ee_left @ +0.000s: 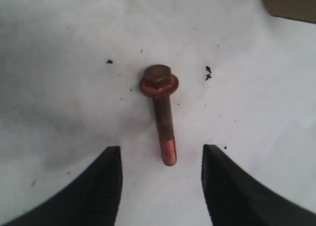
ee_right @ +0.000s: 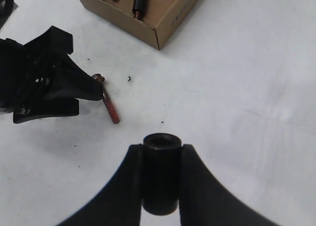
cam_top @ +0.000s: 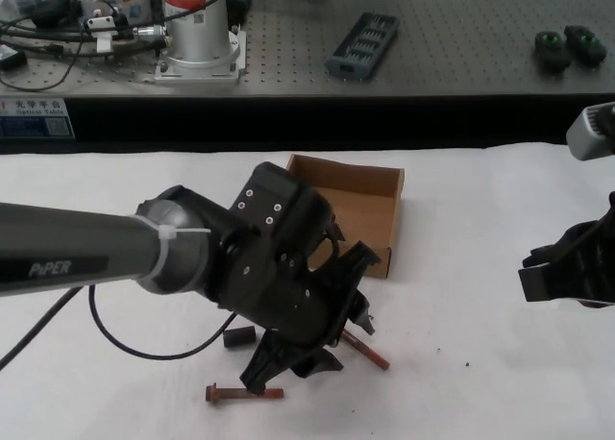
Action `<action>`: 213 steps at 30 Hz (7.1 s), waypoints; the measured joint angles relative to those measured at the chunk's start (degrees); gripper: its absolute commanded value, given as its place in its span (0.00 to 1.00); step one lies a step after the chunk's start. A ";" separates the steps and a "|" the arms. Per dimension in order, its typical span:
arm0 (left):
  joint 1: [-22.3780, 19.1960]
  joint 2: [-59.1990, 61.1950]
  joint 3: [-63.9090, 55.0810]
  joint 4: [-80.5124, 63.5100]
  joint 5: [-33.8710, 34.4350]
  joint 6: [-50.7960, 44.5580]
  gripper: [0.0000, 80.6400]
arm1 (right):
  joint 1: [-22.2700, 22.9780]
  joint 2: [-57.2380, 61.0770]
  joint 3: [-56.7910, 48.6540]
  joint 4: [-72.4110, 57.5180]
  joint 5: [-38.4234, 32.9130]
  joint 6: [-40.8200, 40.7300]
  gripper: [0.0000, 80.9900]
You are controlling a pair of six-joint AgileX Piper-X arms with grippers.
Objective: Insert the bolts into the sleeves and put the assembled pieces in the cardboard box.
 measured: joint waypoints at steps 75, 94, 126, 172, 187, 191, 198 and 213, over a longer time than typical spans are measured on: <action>8.07 3.51 -15.86 16.98 -5.66 37.46 0.06 | -1.45 -7.51 8.32 -11.22 -9.81 0.00 0.03; 10.85 -26.48 20.28 -24.44 3.60 55.70 0.06 | -1.45 14.85 8.58 -31.65 -43.70 0.93 0.03; 13.38 -39.41 25.93 -33.22 23.73 57.03 0.01 | 10.07 14.25 6.31 -32.18 -44.58 -6.91 0.05; 8.05 -41.30 25.93 -41.87 18.54 46.68 0.01 | 6.99 10.71 6.31 -42.66 -42.02 -5.65 0.05; 8.08 -41.30 25.93 -38.52 18.45 47.62 0.01 | 7.05 10.71 6.31 -42.66 -42.17 -5.65 0.05; 8.08 -41.30 25.93 -38.19 18.57 49.10 0.01 | 7.05 10.71 6.31 -42.66 -42.17 -5.65 0.05; 8.08 -41.30 25.93 -37.61 19.02 49.45 0.01 | 7.29 10.71 6.31 -42.66 -42.64 -5.65 0.05; 8.48 -41.30 25.93 -37.20 24.53 50.89 0.01 | 7.55 10.71 6.31 -43.75 -42.73 -4.90 0.05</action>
